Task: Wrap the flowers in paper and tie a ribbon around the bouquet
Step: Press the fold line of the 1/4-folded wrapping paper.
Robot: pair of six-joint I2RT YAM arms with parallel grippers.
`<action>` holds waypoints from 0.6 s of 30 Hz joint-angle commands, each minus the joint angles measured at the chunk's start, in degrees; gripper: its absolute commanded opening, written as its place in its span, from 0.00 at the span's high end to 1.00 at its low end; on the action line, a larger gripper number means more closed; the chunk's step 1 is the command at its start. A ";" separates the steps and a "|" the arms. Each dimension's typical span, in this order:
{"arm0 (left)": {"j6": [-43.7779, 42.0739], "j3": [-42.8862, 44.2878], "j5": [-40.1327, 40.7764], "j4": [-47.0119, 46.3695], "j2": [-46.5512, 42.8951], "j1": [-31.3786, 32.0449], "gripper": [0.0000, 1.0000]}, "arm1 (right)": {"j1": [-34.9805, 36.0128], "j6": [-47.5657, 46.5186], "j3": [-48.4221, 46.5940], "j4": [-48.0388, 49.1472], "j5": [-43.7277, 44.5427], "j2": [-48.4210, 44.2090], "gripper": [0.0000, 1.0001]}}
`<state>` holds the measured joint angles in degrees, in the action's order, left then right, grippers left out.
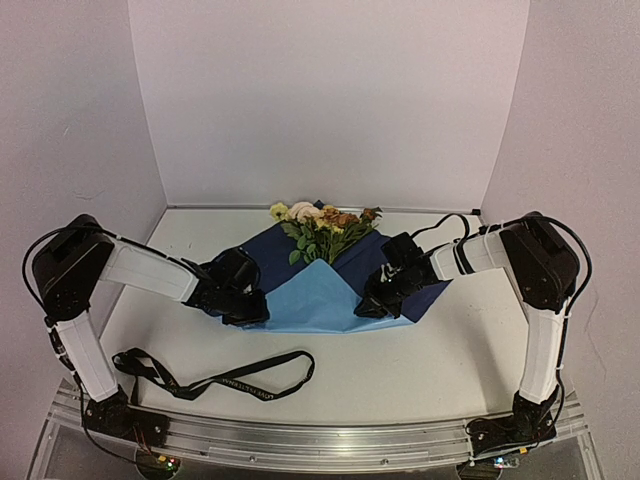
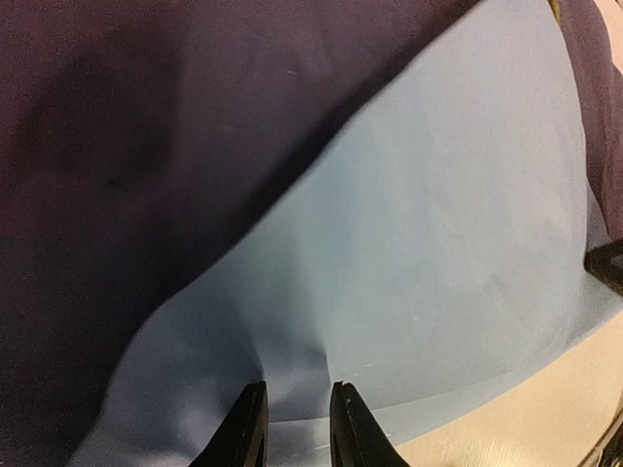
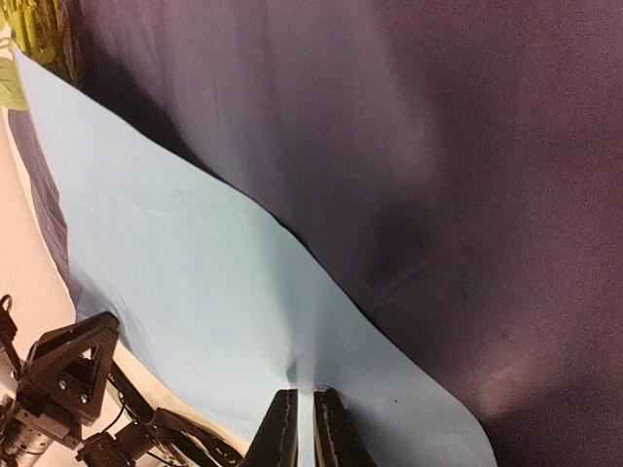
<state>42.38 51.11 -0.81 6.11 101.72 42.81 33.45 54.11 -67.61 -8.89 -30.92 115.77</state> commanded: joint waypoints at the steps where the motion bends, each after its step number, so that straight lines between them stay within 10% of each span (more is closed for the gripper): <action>1: 10.83 -5.48 9.79 8.74 -3.36 -2.49 0.74 | -0.18 -0.14 -0.56 -4.44 1.93 1.27 0.94; 13: 25.26 -13.54 14.54 16.94 -12.53 -6.33 0.77 | -0.69 -0.40 -0.85 -5.37 1.79 1.11 0.95; 18: 18.88 -11.65 16.19 16.54 -15.68 -6.17 0.77 | -0.67 -0.74 -2.01 -7.24 1.17 0.64 0.95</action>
<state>64.05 39.06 12.54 16.77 88.15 36.83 33.20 54.08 -68.08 -10.40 -31.16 115.79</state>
